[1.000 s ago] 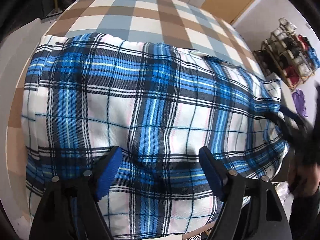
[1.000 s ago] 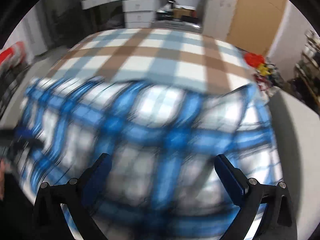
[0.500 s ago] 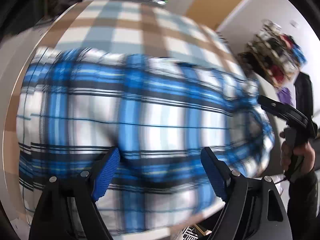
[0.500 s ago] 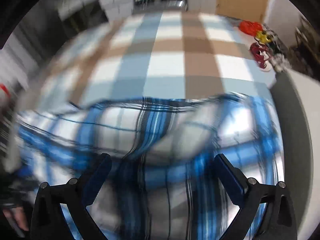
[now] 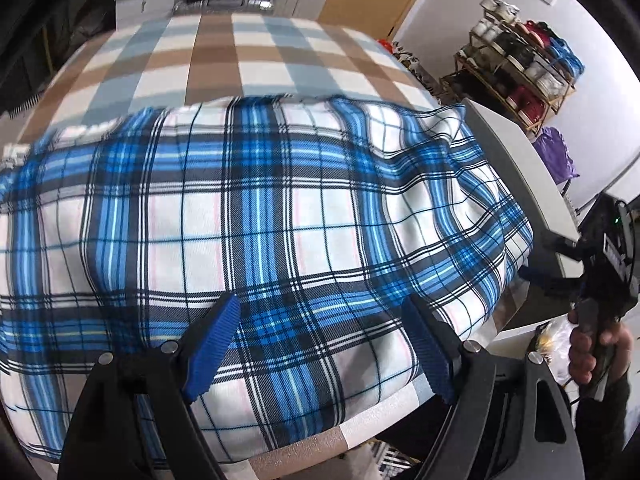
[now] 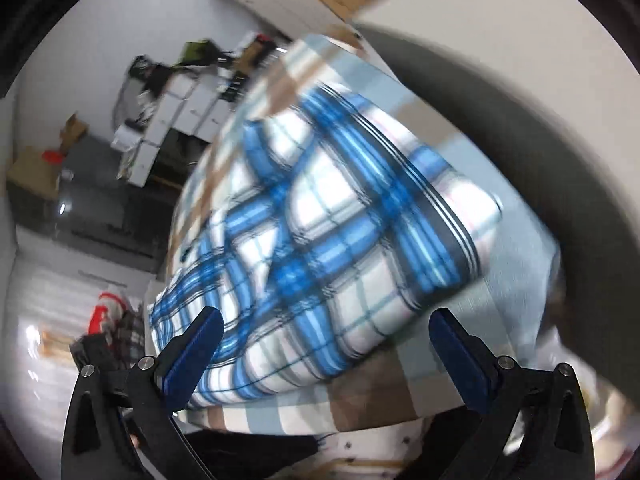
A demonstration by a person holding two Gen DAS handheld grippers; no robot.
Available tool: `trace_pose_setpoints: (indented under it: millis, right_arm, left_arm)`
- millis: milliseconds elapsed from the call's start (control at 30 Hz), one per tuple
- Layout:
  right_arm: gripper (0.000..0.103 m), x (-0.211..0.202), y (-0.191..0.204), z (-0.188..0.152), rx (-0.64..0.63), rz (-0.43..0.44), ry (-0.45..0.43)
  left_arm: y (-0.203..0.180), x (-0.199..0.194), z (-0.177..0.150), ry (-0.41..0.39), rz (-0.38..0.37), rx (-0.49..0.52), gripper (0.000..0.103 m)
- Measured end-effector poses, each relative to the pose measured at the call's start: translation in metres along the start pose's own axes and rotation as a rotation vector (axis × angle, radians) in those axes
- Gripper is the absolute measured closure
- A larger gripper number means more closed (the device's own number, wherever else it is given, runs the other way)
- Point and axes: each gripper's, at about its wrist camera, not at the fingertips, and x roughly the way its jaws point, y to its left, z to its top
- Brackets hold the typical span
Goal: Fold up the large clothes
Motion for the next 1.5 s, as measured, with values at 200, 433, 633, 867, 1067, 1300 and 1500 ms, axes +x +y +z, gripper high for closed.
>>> trace_pose_setpoints:
  millis: [200,433,633,867,1067,1300,1500]
  right_arm:
    - [0.000,0.015,0.008,0.016,-0.010,-0.037,-0.004]
    - [0.000,0.035,0.026,0.032,-0.092,-0.152,-0.051]
    - [0.000,0.037,0.027,0.038,-0.080,-0.081,-0.198]
    - [0.085,0.028,0.028,0.034,-0.128,-0.086,-0.283]
    - [0.093,0.014,0.035,0.032,-0.171,-0.101,-0.330]
    - [0.096,-0.029,0.045,0.037,-0.235,-0.183,-0.430]
    - [0.097,-0.086,0.063,0.051,-0.329,-0.329,-0.520]
  left_arm:
    - [-0.004,-0.004,-0.001,-0.005,0.028,0.018,0.024]
    - [-0.007,0.003,-0.004,0.011,0.067,0.049,0.024]
    - [-0.010,0.007,-0.003,0.018,0.088,0.051,0.024]
    - [-0.018,0.012,-0.002,0.010,0.114,0.074,0.024]
    - [-0.034,0.024,0.002,0.020,0.092,0.096,0.024]
    - [-0.074,0.052,0.020,0.046,0.011,0.145,0.024]
    - [-0.104,0.066,0.037,0.145,-0.268,0.136,0.024]
